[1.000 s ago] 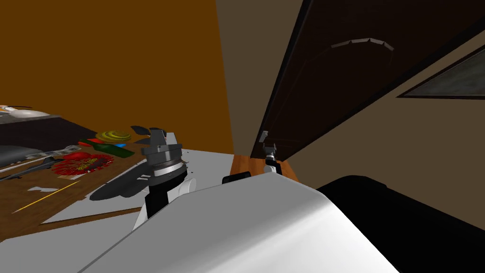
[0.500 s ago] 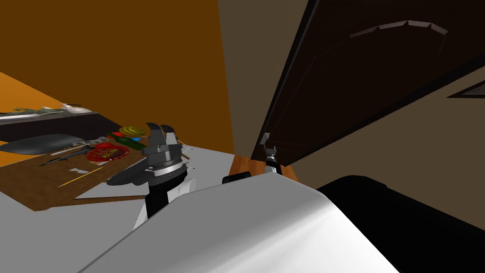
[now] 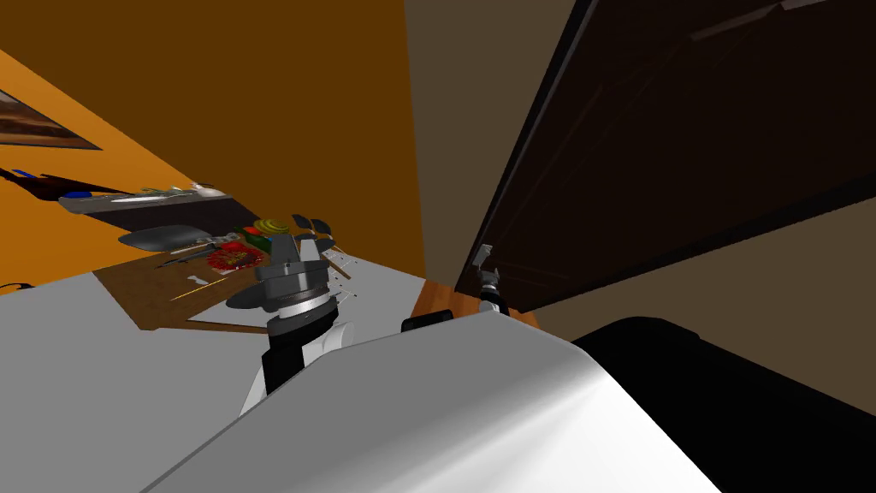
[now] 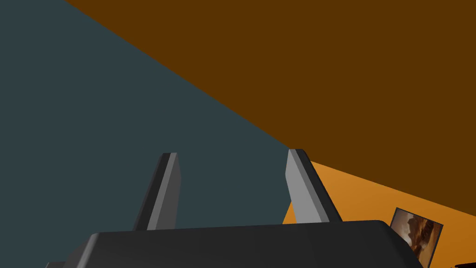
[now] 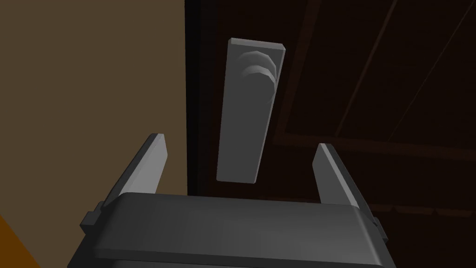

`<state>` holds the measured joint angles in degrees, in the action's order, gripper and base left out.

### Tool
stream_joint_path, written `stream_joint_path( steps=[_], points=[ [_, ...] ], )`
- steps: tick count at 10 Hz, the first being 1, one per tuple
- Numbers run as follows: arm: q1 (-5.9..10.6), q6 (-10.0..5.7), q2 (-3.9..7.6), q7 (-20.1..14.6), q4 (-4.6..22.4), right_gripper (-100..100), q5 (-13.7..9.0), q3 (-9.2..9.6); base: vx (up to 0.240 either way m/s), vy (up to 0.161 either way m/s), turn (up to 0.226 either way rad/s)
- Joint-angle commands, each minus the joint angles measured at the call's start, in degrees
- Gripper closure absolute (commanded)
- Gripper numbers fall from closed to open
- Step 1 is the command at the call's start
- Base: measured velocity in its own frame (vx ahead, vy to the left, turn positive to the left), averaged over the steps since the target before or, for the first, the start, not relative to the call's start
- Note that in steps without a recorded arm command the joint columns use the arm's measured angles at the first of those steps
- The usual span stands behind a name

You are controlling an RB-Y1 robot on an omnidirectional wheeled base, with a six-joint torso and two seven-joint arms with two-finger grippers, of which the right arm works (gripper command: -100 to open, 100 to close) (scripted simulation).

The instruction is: Pull the door open

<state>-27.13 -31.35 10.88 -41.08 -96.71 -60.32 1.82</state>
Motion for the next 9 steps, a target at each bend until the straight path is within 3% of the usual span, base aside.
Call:
stream_joint_path(
  steps=[1,3,4,7,9],
  points=[
    [0.02,-0.12,0.29,-1.18,1.01,-100,-1.96,-0.04,-0.001,-0.131,0.247],
    [0.0,-0.17,0.13,-1.12,1.0,-100,-2.14,0.02,0.002,-0.108,0.096],
    [1.07,-0.05,1.76,-2.84,2.93,-100,-2.64,-0.87,0.091,-0.039,0.043],
    [2.66,0.05,4.18,-5.34,5.79,-100,-3.22,-2.17,0.179,-0.051,0.035],
    [4.17,0.14,6.47,-7.7,8.49,-100,-3.76,-3.39,0.144,-0.053,0.042]
  ],
)
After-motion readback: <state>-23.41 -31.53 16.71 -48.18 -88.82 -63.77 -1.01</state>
